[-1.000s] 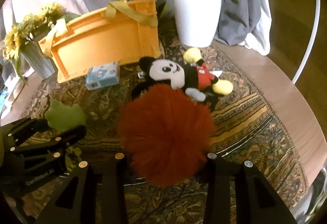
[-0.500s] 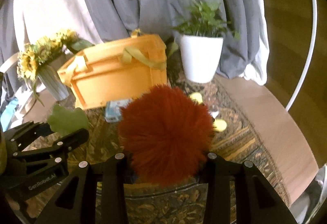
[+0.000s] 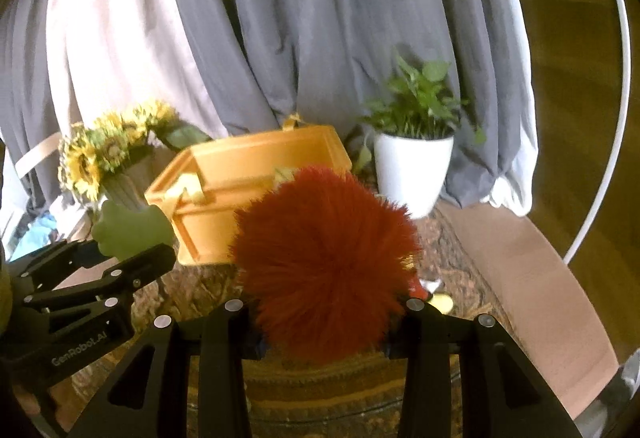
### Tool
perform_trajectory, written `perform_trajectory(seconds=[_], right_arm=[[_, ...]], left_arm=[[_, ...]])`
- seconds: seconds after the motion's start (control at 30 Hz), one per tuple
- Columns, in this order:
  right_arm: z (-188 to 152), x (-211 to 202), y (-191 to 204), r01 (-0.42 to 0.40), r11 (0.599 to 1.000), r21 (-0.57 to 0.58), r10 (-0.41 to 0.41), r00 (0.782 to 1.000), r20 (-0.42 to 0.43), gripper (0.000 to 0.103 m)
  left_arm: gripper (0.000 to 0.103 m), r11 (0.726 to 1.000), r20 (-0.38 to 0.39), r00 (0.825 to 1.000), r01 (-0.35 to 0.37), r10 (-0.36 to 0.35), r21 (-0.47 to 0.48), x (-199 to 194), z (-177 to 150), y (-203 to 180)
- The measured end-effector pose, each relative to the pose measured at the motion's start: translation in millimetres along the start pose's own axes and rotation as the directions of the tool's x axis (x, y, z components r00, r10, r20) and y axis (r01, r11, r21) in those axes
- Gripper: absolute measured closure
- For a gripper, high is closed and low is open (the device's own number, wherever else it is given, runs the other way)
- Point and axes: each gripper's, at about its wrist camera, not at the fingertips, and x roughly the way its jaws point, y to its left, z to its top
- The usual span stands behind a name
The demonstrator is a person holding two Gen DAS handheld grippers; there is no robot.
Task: Organize soft objects
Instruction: 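Lift the red pompom toward the crate with the right tool while the left tool grasps the green frog, then lower the frog and pompom into the orange crate and open both tools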
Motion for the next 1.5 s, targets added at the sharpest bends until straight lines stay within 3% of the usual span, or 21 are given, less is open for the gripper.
perform_trajectory(seconds=[0.43,0.87,1.23,1.5], right_arm=[[40.9,-11.6,16.6,-0.041,0.999,-0.029,0.044,0.992,0.118,0.063],[76.9,-5.8,26.6,-0.057,0.996,-0.064,0.068,0.979,0.19,0.063],[110.6,20.9,36.3,-0.065,0.993,-0.1,0.086,0.97,0.225,0.063],[133.7,64.2,40.8,-0.11,0.988,-0.107,0.127,0.978,0.166,0.063]], left_arm=[[0.05,0.999,0.118,0.992,-0.051,0.05,-0.001,-23.2,35.4,13.9],[0.05,0.997,0.203,0.976,-0.083,0.081,-0.002,-22.6,72.0,26.4],[0.05,0.994,0.239,0.965,-0.109,0.108,-0.009,4.6,98.8,46.8],[0.05,0.992,0.211,0.97,-0.123,0.123,-0.014,41.9,112.4,61.6]])
